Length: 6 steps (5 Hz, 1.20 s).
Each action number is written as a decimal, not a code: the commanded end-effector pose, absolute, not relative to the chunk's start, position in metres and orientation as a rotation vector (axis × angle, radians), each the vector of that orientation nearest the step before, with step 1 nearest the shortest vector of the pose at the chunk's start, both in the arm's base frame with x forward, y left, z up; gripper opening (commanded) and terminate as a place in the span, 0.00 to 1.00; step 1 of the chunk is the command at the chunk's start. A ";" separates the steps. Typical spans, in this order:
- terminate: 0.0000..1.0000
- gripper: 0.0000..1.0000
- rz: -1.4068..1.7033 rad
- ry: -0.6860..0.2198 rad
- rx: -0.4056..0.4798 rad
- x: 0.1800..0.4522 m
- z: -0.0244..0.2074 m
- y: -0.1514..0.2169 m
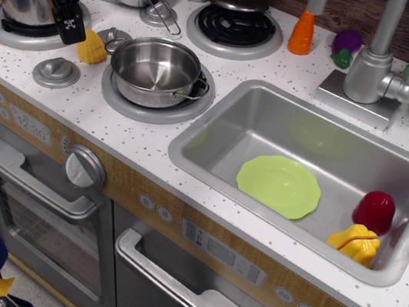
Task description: Put corn in pan which is on stove
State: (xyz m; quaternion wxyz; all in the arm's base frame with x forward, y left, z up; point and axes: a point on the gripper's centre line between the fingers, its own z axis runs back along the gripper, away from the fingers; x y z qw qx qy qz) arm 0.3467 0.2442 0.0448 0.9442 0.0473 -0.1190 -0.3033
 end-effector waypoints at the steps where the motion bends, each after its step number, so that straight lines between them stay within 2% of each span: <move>1: 0.00 1.00 -0.644 -0.290 0.112 0.351 0.055 0.251; 5: 0.00 1.00 -0.665 -0.371 0.036 0.365 0.037 0.262; 6: 0.00 0.00 -0.652 -0.366 0.075 0.364 0.036 0.254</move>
